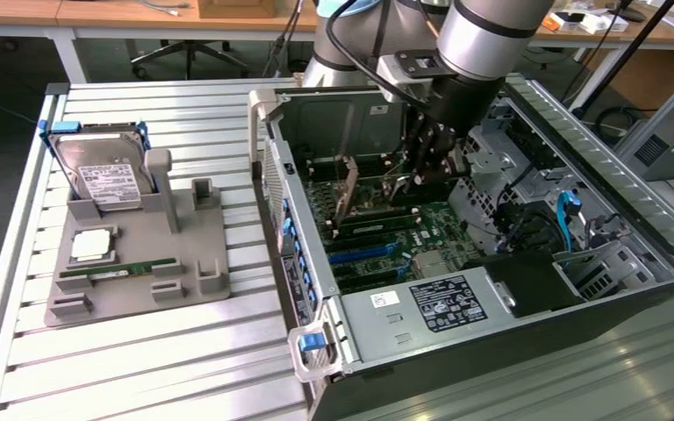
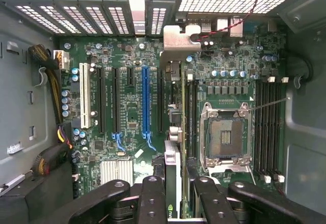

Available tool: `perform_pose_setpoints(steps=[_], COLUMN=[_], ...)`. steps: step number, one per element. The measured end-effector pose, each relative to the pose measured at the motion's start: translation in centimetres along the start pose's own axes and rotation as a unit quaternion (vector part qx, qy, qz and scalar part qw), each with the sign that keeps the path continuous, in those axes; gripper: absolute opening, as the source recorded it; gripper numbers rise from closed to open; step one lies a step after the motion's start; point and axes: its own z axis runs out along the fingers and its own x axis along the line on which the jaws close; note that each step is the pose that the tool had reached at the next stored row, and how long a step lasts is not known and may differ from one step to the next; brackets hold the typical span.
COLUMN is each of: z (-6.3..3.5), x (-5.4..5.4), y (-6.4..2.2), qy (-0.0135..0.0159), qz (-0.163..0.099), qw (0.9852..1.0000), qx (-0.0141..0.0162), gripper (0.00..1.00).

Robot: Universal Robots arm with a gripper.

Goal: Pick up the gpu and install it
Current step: 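Insert the gpu into the slot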

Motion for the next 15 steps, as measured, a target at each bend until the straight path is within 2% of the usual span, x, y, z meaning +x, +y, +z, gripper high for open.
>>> perform_pose_setpoints(steps=[15], z=[-0.05], x=[0.85], y=[0.00], qy=[0.0000], qz=[0.000], qw=[1.0000], qx=[0.0000], gripper=[0.27])
